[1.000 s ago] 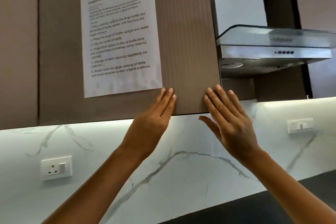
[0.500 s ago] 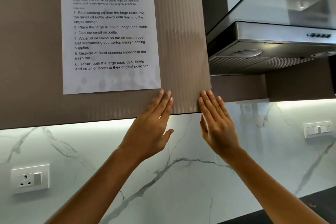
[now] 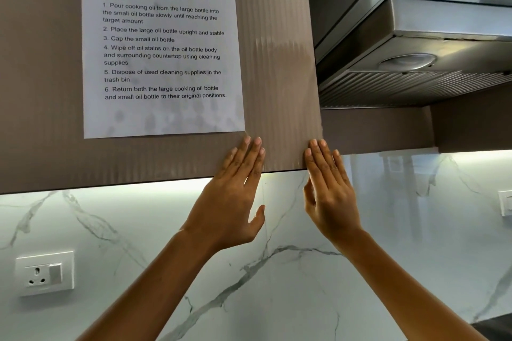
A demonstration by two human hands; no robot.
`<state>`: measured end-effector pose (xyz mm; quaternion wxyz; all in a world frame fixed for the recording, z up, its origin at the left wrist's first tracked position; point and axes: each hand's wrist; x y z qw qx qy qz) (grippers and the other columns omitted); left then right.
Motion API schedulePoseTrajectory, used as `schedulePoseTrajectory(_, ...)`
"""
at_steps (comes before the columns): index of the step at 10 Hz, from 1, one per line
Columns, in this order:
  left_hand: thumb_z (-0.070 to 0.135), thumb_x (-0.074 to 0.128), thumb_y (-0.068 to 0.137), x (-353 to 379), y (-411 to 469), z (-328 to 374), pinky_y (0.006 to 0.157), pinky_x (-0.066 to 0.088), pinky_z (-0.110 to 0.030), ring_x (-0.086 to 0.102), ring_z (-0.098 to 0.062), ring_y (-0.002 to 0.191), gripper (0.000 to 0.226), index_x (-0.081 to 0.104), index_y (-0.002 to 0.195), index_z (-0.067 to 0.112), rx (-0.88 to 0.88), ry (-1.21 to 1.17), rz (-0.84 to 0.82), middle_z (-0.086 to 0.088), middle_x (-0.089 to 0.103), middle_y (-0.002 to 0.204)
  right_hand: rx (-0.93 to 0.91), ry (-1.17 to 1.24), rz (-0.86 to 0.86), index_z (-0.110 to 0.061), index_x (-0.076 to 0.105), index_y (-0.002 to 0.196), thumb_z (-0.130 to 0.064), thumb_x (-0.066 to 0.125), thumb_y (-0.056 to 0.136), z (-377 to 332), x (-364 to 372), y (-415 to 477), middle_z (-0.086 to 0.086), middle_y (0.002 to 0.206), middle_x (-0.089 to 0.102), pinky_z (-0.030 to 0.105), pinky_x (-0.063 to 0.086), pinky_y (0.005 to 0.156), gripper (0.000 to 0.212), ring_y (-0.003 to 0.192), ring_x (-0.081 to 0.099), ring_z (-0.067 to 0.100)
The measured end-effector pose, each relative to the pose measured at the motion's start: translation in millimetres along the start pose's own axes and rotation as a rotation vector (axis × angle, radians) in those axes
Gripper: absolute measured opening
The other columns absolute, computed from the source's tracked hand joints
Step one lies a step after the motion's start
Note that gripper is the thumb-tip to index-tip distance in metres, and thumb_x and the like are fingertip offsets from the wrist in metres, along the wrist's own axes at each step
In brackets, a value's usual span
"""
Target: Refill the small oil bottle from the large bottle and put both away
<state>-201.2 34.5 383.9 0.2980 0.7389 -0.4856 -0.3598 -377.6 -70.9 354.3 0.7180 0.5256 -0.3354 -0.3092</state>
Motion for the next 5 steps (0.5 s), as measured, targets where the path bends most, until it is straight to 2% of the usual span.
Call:
schedulePoseTrajectory(2,0.051,0.038,0.078,-1.0,0.0,0.4,0.110,0.024,-0.045,0.024,-0.032,0.138,0.080,0.030,0.140,0.000,-0.007,-0.010,-0.008,-0.016,0.029,0.148,0.003,-0.011,-0.010,0.005,0.049,0.126,0.000,0.072,0.075,-1.0,-1.8,0.2,0.022,0.133,0.049,0.031,0.016,0.115,0.057,0.128,0.039,0.032)
schedulePoseTrajectory(3,0.051,0.038,0.078,-12.5,-1.3,-2.7,0.111,0.024,-0.044,0.018,-0.031,0.140,0.084,0.021,0.142,0.000,-0.012,-0.101,-0.069,-0.015,0.021,0.151,0.040,-0.005,-0.070,0.005,0.049,0.127,-0.001,0.072,0.075,-6.0,-10.6,2.4,0.022,0.134,0.049,0.037,0.022,0.113,0.057,0.128,0.039,0.033)
schedulePoseTrajectory(4,0.051,0.038,0.078,-28.7,-10.3,-11.0,0.112,0.022,-0.045,0.016,-0.032,0.140,0.084,0.021,0.142,-0.001,-0.039,-0.098,-0.075,-0.016,0.020,0.151,0.078,-0.024,-0.113,0.007,0.051,0.125,-0.002,0.074,0.073,-15.5,-20.2,8.5,0.024,0.131,0.050,0.044,0.028,0.109,0.057,0.125,0.043,0.036)
schedulePoseTrajectory(5,0.049,0.037,0.081,-55.5,-34.2,-26.3,0.117,0.014,-0.043,0.013,-0.033,0.142,0.081,0.023,0.142,-0.001,-0.137,-0.034,-0.024,-0.018,0.020,0.152,0.131,-0.060,-0.215,0.009,0.052,0.123,-0.008,0.074,0.074,-39.4,-35.5,21.8,0.026,0.128,0.053,0.053,0.027,0.103,0.056,0.122,0.047,0.041)
Point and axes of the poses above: each hand's wrist, its own y-axis towards the middle knuckle, its own x-axis out of the palm, z = x × y
